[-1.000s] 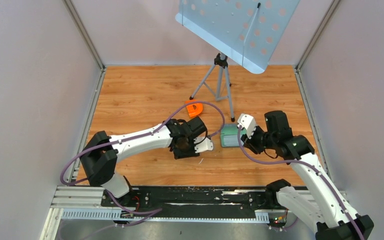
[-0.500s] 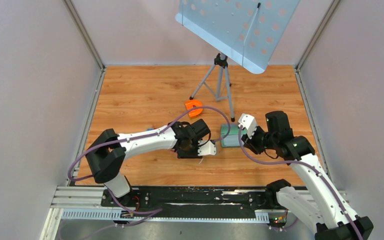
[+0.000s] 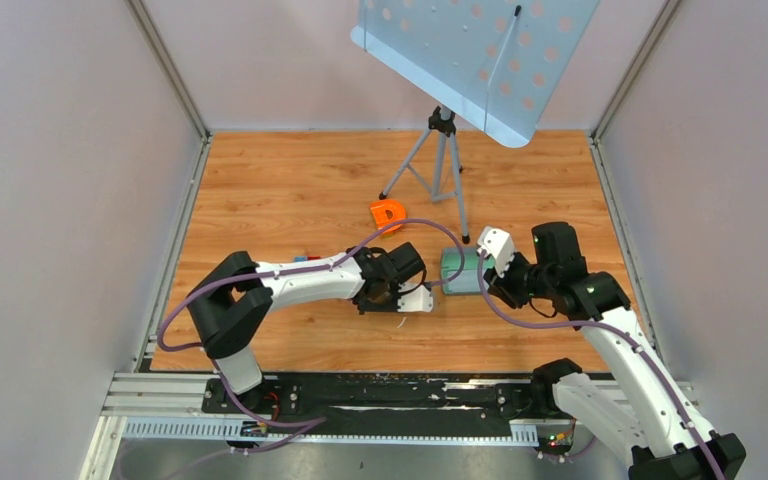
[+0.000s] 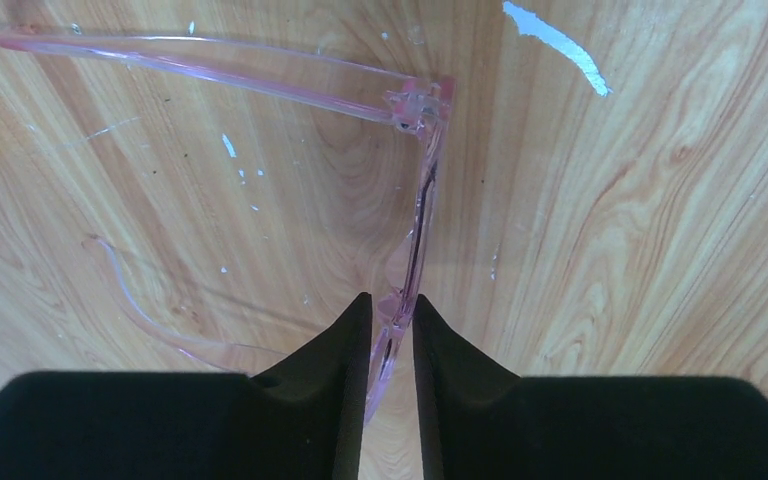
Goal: Organize the sunglasses
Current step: Fold the sunglasses at the center of the board.
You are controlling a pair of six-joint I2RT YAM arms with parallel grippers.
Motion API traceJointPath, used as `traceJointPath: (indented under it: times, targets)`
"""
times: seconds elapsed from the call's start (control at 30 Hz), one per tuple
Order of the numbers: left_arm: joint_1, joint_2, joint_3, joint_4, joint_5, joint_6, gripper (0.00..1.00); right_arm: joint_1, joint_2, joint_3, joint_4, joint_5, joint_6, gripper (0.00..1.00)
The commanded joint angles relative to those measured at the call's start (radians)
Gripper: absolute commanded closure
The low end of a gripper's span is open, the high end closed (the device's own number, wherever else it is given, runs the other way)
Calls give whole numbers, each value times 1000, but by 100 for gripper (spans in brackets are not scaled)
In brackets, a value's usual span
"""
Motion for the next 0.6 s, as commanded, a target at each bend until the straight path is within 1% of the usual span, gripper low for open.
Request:
traceJointPath:
  times: [0.0, 0.13, 0.17, 0.2, 0.23, 0.33, 0.43, 0.5, 0.57]
  targets:
    - [-6, 20, -1, 17, 3, 4, 77, -21, -15, -17, -2, -14, 13, 67]
    - [-6, 10, 7, -3, 8, -7, 87, -24, -23, -17, -2, -17, 14, 67]
    - [-6, 5, 9, -8, 8, -11, 91, -24, -24, -18, -2, -18, 13, 67]
    - [-6, -7, 15, -13, 7, -20, 98, -24, -25, -16, -2, -18, 14, 67]
    - [-7, -17, 22, -19, 9, -36, 100, -24, -25, -15, -2, -20, 13, 67]
    - [-29, -48, 58, -66, 21, -73, 100, -24, -28, -2, 0, 27, 21, 70]
    - [-108, -102, 86, -107, -6, -95, 100, -24, -24, 32, 2, 97, 16, 75]
    - [-166, -141, 104, -134, -15, -119, 100, -24, -3, 67, -4, 101, 9, 79]
    - [-225, -179, 117, -147, -31, -147, 100, -26, 35, 108, -10, 72, 17, 83]
